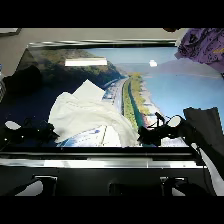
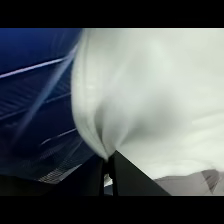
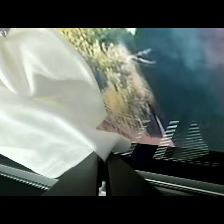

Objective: Fold the clothes and pants, and hang the long-sleeved shirts on hangers.

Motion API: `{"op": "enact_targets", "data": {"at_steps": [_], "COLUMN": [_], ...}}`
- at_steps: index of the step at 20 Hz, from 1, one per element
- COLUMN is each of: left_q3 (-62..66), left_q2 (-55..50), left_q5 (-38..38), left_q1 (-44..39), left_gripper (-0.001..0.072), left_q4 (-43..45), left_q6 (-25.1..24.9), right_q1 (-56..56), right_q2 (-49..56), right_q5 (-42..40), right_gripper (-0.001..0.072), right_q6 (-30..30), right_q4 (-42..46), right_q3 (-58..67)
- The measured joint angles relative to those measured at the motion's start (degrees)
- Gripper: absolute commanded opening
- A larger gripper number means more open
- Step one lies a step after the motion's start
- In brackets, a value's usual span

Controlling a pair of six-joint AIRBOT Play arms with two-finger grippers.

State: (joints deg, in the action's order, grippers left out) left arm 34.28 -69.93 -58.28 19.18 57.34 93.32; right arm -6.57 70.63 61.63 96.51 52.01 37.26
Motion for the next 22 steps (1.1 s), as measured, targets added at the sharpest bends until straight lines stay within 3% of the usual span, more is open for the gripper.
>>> {"op": "enact_targets", "data": {"at_steps": [6,14,17,22], "left_q3": [11.6,55.2,68.2,77.2], "left_q2": [4.7,11.4,14.3,22.8], "left_q5": [0.0,0.3,0.5,0.5], "left_q1": [-1.0,-0.7,-0.7,-0.7], "left_gripper": [0.0018,0.0018,0.0018,0.0018], "left_q4": [-1.9,-0.2,1.0,6.9], "left_q6": [-3.1,-5.0,-4.4,0.0], "right_q1": [0.0,0.0,0.0,0.0], "right_q2": [0.0,-1.5,-5.4,-15.6], "right_q5": [0.6,5.0,5.3,3.9], "right_gripper": [0.0030,0.0031,0.0031,0.0031], "right_q6": [-3.0,-4.2,-4.2,-4.2], "right_q4": [5.4,22.8,26.0,28.0], "right_q3": [12.8,60.2,73.5,80.4]}}
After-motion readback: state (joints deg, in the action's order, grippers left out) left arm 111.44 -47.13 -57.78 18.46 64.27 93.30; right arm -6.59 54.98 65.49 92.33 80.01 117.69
